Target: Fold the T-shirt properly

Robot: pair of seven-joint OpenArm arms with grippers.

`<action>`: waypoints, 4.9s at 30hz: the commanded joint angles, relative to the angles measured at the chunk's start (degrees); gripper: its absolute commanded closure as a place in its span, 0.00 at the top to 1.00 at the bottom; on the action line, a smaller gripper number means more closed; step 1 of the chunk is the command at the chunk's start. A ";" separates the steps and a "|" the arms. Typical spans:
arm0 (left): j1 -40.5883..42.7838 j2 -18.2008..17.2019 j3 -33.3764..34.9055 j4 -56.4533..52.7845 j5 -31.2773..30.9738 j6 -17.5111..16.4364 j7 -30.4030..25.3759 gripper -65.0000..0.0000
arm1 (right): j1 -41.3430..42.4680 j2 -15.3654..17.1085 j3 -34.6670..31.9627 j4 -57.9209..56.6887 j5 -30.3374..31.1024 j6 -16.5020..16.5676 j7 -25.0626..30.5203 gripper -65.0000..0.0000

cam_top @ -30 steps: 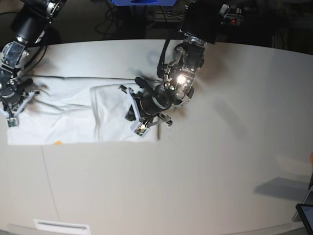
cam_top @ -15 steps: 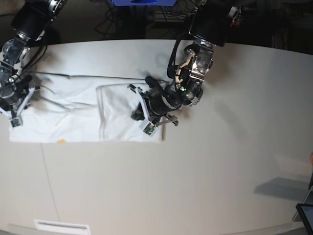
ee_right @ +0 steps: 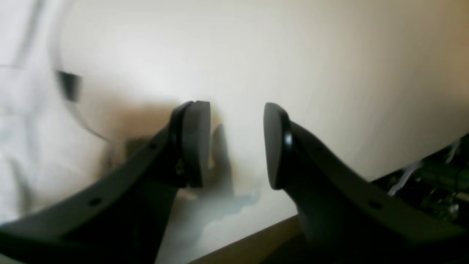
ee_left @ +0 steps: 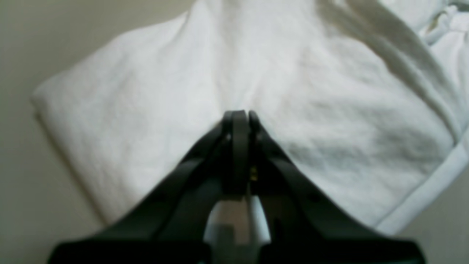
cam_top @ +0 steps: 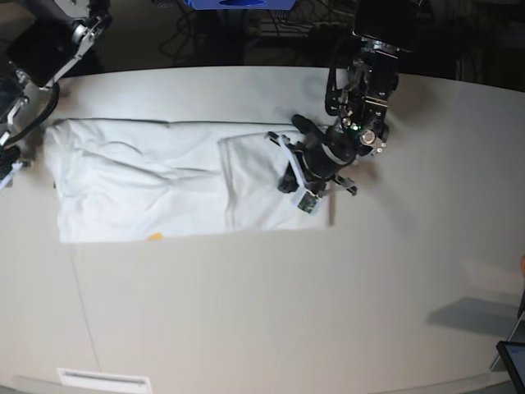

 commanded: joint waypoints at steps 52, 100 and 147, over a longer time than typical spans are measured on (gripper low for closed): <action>-0.85 0.00 -0.64 2.83 1.38 0.45 5.70 0.00 | -2.93 6.42 -5.09 -23.57 70.20 0.12 -14.89 0.71; -6.04 -1.23 0.68 16.02 1.12 0.54 18.97 0.00 | -2.67 7.65 -11.95 -20.84 69.94 0.12 -12.34 0.00; -7.71 3.52 1.73 -1.21 1.56 0.36 17.48 0.00 | -6.01 8.71 -15.29 2.02 65.54 -23.13 -12.43 0.00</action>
